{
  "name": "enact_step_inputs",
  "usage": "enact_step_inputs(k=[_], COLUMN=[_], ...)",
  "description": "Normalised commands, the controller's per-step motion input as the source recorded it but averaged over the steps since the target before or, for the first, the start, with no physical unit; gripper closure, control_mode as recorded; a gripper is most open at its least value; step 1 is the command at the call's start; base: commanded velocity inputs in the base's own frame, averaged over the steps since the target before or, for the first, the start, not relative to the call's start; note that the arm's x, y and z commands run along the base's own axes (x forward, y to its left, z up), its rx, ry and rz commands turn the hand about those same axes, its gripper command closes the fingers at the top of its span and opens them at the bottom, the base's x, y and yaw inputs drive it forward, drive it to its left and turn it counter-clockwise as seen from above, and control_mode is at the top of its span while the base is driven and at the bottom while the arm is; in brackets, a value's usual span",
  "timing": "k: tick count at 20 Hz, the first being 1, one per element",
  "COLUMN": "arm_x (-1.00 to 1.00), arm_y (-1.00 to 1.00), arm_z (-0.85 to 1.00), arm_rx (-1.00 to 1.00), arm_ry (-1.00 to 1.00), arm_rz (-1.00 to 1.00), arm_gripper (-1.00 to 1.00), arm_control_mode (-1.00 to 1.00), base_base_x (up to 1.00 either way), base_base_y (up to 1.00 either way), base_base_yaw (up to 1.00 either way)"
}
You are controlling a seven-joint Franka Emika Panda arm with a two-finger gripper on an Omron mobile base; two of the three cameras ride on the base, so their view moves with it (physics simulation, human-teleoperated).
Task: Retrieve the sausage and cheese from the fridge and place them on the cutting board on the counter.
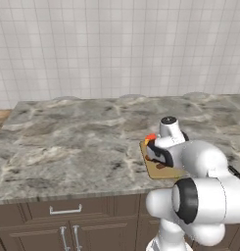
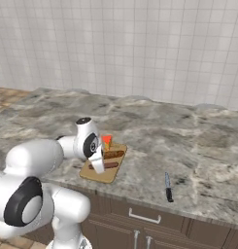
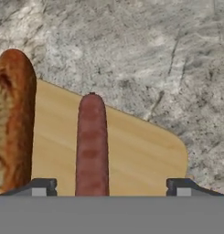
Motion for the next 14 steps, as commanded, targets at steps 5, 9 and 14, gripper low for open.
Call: enact_step_inputs(k=[5,9,14], arm_x=[-0.15,-0.1,-0.26], arm_y=[-0.24,-0.24,-0.15], arm_z=[0.97,1.0,0.85], arm_rx=[0.07,0.0,0.0], arm_ry=[0.0,0.0,0.0], arm_rz=[-0.06,0.0,0.01], arm_gripper=[-1.0,-1.0,-1.0], arm_control_mode=[-1.0,-1.0,-1.0], base_base_x=[0.0,0.0,0.0], base_base_y=[0.0,0.0,0.0], base_base_yaw=[0.0,0.0,0.0])
